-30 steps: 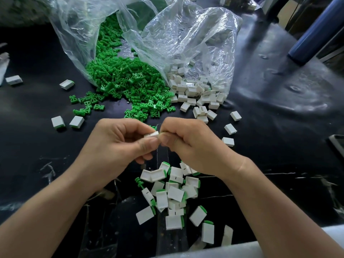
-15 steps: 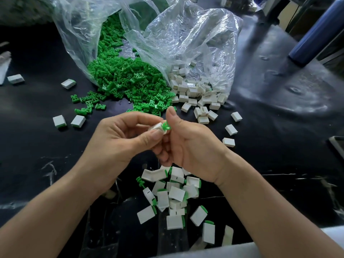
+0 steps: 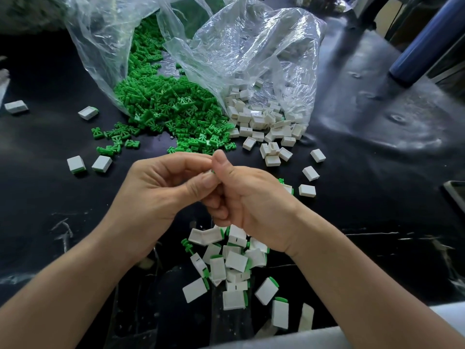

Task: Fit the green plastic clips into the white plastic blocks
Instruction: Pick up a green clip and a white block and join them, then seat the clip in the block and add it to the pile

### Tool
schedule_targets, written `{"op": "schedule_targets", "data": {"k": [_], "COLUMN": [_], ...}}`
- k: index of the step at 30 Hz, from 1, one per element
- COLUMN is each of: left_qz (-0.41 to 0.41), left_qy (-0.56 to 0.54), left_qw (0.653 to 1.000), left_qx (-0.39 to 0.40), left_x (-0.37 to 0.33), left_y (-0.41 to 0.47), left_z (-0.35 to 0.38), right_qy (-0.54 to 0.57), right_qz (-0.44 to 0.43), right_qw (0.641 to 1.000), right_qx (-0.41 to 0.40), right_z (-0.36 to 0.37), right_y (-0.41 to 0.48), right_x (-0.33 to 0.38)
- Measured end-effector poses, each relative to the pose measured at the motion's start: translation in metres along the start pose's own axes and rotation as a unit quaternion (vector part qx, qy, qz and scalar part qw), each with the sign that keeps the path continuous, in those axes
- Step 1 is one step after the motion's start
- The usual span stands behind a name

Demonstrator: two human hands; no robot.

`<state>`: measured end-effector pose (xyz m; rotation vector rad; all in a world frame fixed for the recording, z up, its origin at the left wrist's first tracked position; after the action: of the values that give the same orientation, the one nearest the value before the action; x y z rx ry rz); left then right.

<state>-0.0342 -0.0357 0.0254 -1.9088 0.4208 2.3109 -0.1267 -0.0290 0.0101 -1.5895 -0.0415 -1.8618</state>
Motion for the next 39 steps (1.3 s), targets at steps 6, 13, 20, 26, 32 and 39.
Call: {"op": "schedule_targets", "data": {"k": [6, 13, 20, 26, 32, 39], "left_qz": [0.004, -0.001, -0.011, -0.035, -0.058, -0.065], "left_qy": [-0.018, -0.017, -0.014, -0.028, -0.030, -0.048], "left_qw": [1.000, 1.000, 1.000, 0.998, 0.997, 0.995], "left_qx": [-0.004, -0.009, 0.000, -0.034, -0.051, -0.057], "left_x": [-0.004, -0.002, 0.000, 0.004, 0.009, 0.011], "left_y": [0.001, 0.001, -0.001, -0.001, -0.002, -0.002], "left_z": [-0.003, -0.004, -0.002, -0.002, -0.005, -0.005], "right_qy": [-0.031, -0.149, -0.183, -0.236, -0.267, -0.283], "right_qz": [-0.009, -0.029, -0.038, -0.062, -0.061, -0.060], "right_qw": [0.999, 0.987, 0.979, 0.963, 0.953, 0.948], "right_qx": [-0.007, -0.057, -0.079, -0.114, -0.128, -0.135], "right_z": [-0.003, -0.006, -0.007, -0.009, -0.008, -0.006], "right_y": [-0.002, -0.003, -0.004, 0.000, 0.000, -0.001], "right_x": [0.005, 0.008, 0.006, 0.004, 0.005, 0.006]}}
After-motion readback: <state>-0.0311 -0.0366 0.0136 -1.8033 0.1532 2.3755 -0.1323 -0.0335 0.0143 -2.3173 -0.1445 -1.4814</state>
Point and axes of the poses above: each hand's wrist, its own y-axis towards the middle knuckle, its own z-axis out of the palm, x = y × z, the point moved 6 cm from there along y, towards the middle knuckle, and after that the axes turned 5 degrees about z, right-handed, at the moved point
